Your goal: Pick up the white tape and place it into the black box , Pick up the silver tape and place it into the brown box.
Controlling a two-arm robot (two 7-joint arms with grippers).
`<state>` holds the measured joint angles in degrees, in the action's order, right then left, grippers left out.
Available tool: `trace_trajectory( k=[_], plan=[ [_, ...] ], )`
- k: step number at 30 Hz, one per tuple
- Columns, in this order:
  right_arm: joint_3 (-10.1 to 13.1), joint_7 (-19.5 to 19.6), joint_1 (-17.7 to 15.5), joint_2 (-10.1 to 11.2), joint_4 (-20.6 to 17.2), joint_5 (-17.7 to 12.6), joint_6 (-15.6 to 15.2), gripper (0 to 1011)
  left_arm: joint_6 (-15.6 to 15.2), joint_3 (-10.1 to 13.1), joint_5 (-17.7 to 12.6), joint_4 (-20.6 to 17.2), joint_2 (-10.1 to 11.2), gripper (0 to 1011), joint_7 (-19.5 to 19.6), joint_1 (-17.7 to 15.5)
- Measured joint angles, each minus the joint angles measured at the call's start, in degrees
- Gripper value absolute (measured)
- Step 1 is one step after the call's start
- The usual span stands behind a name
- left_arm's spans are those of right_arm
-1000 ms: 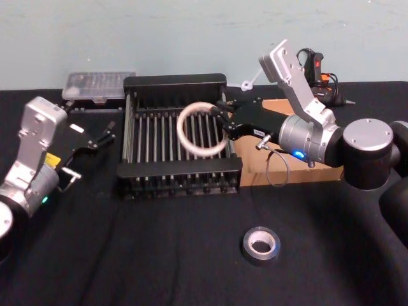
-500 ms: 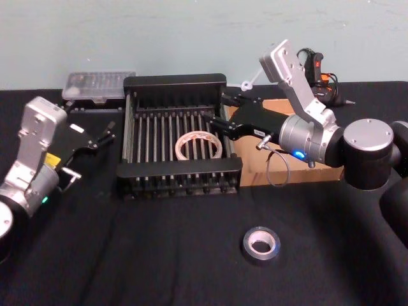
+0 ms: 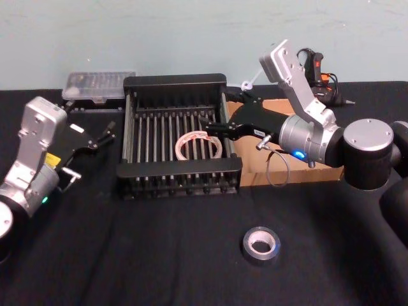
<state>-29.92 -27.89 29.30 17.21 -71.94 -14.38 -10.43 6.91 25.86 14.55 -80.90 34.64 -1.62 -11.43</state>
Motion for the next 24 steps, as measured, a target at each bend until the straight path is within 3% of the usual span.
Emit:
trace_trajectory(
  k=[8,14,24],
  plan=[
    [0.4,0.4,-0.4,0.3,-0.9,-0.1,-0.5,1000,0.0,0.0,0.0,0.0,0.0,1001,0.0,0.0],
    [1.5,1.3,-1.7,1.2,-3.7,-0.8,-1.9,1000,0.0,0.0,0.0,0.0,0.0,1001,0.0,0.0],
    [4.0,1.8,-5.7,5.7,-11.2,-2.6,-4.5,1000,0.0,0.0,0.0,0.0,0.0,1001,0.0,0.0]
  ],
)
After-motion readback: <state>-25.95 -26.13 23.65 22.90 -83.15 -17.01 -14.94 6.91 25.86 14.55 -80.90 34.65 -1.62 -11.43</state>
